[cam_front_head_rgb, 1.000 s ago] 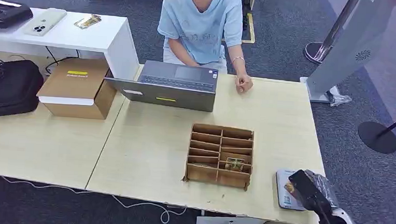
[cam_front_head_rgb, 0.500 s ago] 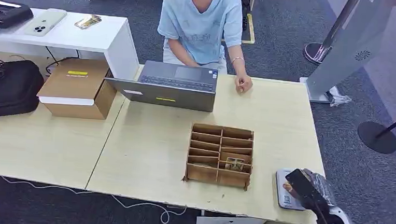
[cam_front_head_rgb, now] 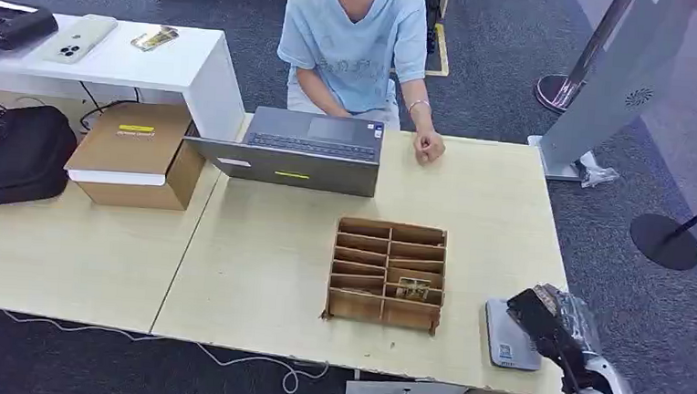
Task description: Pass the card to the sensor for recognition and then transmit it.
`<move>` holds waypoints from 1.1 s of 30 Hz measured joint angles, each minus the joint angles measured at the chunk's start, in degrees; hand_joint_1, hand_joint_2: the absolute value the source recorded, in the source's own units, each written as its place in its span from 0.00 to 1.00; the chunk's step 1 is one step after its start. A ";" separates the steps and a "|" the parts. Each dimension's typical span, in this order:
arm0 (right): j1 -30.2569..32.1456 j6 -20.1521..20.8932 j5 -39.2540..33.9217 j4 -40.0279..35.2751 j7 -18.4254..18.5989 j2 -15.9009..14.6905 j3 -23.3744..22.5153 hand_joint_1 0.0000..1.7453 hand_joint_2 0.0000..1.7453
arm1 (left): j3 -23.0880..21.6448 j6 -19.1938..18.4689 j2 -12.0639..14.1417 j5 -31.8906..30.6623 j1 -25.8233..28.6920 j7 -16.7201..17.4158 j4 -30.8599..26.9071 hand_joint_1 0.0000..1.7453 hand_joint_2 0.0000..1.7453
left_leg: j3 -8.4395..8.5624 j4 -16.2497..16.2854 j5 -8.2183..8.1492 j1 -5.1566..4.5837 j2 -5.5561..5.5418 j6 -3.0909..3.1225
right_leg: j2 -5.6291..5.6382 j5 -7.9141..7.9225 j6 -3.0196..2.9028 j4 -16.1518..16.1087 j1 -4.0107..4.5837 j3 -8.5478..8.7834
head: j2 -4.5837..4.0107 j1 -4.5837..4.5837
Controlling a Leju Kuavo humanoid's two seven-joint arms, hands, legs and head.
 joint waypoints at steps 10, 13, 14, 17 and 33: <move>-0.94 -10.31 11.23 -10.61 -0.30 1.44 2.31 1.00 1.00 | -0.02 -1.40 -0.02 -0.41 -0.61 0.07 0.00 0.00 0.00 | -0.03 -0.01 0.01 0.01 0.00 -0.01 | 0.01 0.00 0.00 0.04 0.01 -0.01 | 0.00 0.00; -2.93 -11.38 13.16 -12.30 -0.87 1.55 5.18 1.00 1.00 | -0.04 -1.95 -0.02 -0.59 -0.86 0.07 0.00 0.00 0.00 | -0.04 -0.01 0.02 0.01 0.02 -0.02 | 0.04 0.00 -0.01 0.06 0.01 -0.01 | 0.00 0.02; -4.00 -11.47 13.29 -12.48 -0.87 1.55 6.23 1.00 1.00 | -0.04 -2.01 -0.02 -0.63 -0.95 0.07 0.00 0.00 0.00 | 0.00 -0.01 0.02 0.01 0.04 -0.03 | 0.06 0.01 -0.02 0.06 0.01 -0.02 | 0.00 0.00; -8.01 -12.30 15.03 -12.26 -0.74 1.49 9.70 1.00 1.00 | -0.07 -2.47 -0.02 -0.81 -1.17 0.07 0.00 0.00 0.00 | -0.01 -0.01 0.06 0.01 0.08 -0.06 | 0.07 0.03 -0.02 0.08 0.01 -0.02 | 0.00 0.00; -41.93 -13.61 20.81 5.58 -2.32 2.89 27.57 1.00 1.00 | -1.14 -2.78 -0.13 -1.84 -1.95 -0.13 0.00 0.00 0.00 | -0.09 -0.01 0.21 0.03 0.10 -0.12 | 0.11 0.16 -0.10 0.17 0.02 -0.09 | 0.00 0.00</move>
